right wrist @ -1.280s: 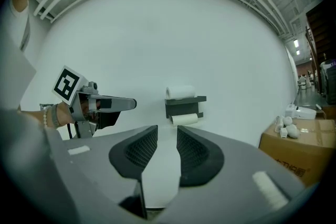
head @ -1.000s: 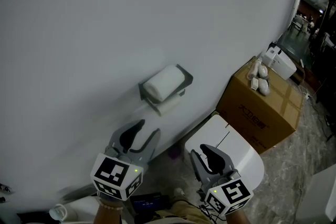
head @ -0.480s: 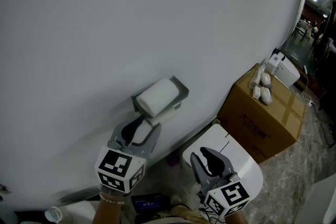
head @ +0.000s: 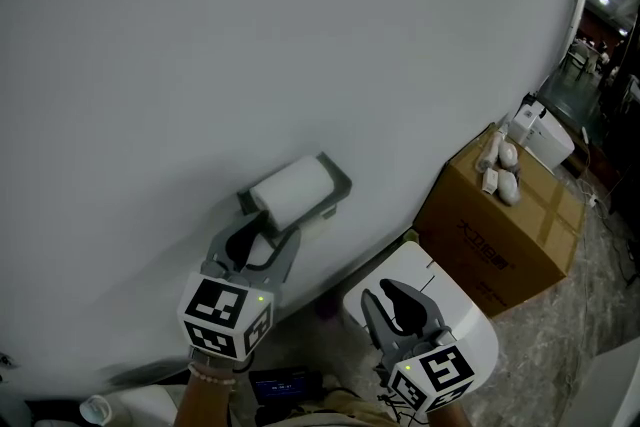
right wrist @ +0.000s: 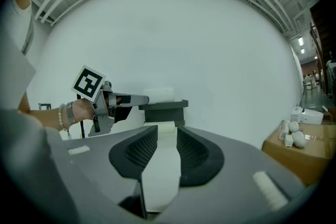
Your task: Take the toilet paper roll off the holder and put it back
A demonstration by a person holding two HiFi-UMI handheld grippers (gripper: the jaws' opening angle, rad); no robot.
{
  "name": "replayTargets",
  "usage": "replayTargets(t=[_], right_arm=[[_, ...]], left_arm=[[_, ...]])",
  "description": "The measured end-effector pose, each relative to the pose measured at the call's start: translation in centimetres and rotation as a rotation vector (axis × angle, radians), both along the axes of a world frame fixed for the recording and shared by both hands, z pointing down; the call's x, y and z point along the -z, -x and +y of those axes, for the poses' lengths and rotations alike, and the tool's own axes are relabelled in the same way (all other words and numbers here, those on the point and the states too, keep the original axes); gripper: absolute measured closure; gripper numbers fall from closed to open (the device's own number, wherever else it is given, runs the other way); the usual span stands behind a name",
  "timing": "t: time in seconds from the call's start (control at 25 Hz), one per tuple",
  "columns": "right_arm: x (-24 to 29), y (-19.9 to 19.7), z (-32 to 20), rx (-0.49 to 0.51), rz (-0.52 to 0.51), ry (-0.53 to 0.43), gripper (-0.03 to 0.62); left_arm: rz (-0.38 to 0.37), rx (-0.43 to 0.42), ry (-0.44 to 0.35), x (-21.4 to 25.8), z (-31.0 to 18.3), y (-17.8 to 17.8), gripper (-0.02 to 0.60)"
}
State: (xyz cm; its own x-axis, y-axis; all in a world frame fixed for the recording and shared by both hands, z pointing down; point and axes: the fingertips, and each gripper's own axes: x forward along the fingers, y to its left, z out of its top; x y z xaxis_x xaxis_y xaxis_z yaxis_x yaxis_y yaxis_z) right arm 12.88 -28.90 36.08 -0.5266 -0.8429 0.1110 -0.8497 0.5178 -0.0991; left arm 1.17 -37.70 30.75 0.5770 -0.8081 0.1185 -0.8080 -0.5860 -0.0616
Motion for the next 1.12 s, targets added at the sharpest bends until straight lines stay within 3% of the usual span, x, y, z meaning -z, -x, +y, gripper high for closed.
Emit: replayTargets(t=[0.32, 0.6, 1.12], right_arm=[[-0.4, -0.2, -0.8, 0.011, 0.0, 0.006, 0.493], [-0.2, -0.3, -0.9, 0.016, 0.002, 0.006, 0.493], [1.3, -0.1, -1.3, 0.024, -0.024, -0.053, 0.491]], left_arm=[[-0.002, 0.033, -0.011, 0.2, -0.9, 0.1, 0.408], [0.009, 0.068, -0.029, 0.8, -1.3, 0.5, 0.496], [0.062, 0.054, -0.072, 2.4, -0.5, 1.3, 0.517]])
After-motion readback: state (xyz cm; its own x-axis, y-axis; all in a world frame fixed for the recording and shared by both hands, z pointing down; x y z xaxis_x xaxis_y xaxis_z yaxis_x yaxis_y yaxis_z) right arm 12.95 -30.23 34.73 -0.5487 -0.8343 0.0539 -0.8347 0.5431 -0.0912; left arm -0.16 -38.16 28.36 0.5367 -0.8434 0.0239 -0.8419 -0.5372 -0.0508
